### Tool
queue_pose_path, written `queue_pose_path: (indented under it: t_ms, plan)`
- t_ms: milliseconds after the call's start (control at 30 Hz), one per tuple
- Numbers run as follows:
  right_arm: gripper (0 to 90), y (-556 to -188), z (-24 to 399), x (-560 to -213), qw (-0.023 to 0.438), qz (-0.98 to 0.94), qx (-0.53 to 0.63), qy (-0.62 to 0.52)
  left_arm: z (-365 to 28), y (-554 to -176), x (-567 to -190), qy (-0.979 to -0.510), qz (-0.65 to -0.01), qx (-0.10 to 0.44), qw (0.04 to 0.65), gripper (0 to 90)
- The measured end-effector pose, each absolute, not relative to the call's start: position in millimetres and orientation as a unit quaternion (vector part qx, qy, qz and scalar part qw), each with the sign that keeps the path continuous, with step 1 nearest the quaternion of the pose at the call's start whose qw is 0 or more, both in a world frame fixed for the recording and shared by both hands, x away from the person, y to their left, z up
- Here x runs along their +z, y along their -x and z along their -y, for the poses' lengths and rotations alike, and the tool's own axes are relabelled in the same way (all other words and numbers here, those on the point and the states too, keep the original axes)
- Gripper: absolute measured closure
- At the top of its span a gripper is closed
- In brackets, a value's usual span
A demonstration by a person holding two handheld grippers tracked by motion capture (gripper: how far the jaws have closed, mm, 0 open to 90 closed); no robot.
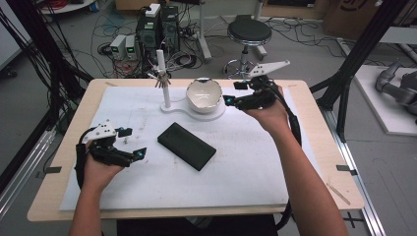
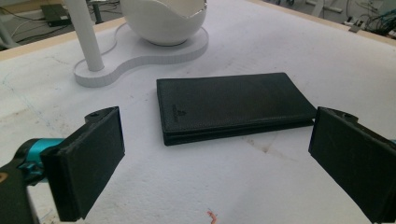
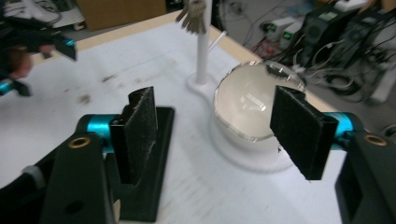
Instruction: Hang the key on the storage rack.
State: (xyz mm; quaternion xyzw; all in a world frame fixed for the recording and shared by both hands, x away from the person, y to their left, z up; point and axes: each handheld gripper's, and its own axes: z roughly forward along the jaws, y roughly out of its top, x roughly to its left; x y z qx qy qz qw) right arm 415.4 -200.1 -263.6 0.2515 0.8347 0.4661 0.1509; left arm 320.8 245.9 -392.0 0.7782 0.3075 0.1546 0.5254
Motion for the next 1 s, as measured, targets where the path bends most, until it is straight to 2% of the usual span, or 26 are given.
queue_pose_path:
  t_ms: [100, 267, 367, 633, 1000]
  plan:
    - [33.7, -406.0, 214.2, -275.3, 0.147, -0.831, 0.474, -0.25, -243.5, -321.9, -392.9, -0.78, -0.306, 0.153, 0.525, 3.5]
    - [26.9, -390.0, 235.3, -294.2, 0.145, -0.828, 0.467, -0.275, -242.6, -322.9, -392.9, -0.78, -0.306, 0.154, 0.523, 3.5]
    - [26.9, -375.1, 250.5, -306.4, 0.16, -0.813, 0.484, -0.28, -243.4, -323.1, -393.1, -0.779, -0.308, 0.155, 0.524, 3.5]
    - [25.0, -343.5, 283.9, -348.9, 0.152, -0.789, 0.506, -0.314, -243.6, -323.6, -392.9, -0.778, -0.305, 0.154, 0.526, 3.5]
    - [21.2, -328.7, 302.8, -383.7, 0.16, -0.781, 0.497, -0.343, -239.0, -326.7, -391.5, -0.78, -0.302, 0.155, 0.526, 3.5]
